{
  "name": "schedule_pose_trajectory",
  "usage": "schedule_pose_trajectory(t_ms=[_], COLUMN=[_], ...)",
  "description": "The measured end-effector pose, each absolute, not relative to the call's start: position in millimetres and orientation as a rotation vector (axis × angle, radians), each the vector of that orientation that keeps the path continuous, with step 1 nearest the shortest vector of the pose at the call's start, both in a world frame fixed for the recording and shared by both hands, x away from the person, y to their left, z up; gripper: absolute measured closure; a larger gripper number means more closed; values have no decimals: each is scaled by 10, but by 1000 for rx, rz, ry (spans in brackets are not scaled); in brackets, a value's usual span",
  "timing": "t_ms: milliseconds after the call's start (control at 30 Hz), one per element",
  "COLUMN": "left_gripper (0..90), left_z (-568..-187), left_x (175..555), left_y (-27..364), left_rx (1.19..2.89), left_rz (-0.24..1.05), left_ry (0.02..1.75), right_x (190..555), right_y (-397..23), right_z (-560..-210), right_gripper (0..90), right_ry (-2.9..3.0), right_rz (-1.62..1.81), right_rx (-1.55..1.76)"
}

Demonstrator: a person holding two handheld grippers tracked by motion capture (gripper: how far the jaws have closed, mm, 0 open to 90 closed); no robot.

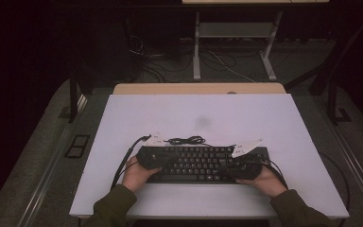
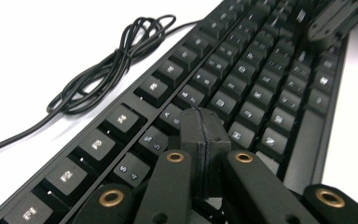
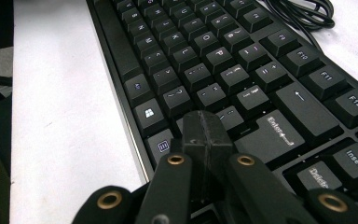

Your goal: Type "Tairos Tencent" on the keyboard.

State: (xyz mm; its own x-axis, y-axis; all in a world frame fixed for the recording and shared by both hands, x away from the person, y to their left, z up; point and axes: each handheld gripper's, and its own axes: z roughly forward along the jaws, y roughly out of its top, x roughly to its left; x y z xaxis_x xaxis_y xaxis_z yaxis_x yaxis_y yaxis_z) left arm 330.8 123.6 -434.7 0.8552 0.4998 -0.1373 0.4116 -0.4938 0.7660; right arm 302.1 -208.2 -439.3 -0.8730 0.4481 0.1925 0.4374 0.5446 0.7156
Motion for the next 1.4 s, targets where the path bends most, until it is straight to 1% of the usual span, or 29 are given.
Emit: schedule_pose_trajectory(t_ms=[233,567,700,900,1000,1133,1200,1300,1400], left_gripper=[890,888,861,785,713,620,586,576,587], left_z=[-4266,-4250,-4241,-4234,-4235,-4253,-4254,-4243,-4238], left_x=[3265,3251,3246,3228,3218,3202,3192,3180,3174], left_y=[1297,1350,1369,1384,1398,1437,1460,1498,1535], left_rx=[2107,2099,2095,2085,2075,2064,2055,2048,2050], left_rz=[120,113,113,109,118,115,118,125,129], left_ry=[687,697,696,706,712,733,744,751,751], right_x=[3020,3024,3037,3046,3055,3076,3084,3097,3110], right_y=[-2080,-2093,-2129,-2135,-2133,-2116,-2100,-2079,-2067], right_z=[-4391,-4366,-4318,-4272,-4265,-4261,-4253,-4239,-4230], right_gripper=[891,890,874,769,698,574,491,413,381], right_ry=[2749,2738,2708,2676,2666,2654,2645,2622,2609], right_rz=[1266,1285,1330,1393,1409,1430,1441,1455,1467], right_rx=[786,790,808,819,831,833,840,843,850])
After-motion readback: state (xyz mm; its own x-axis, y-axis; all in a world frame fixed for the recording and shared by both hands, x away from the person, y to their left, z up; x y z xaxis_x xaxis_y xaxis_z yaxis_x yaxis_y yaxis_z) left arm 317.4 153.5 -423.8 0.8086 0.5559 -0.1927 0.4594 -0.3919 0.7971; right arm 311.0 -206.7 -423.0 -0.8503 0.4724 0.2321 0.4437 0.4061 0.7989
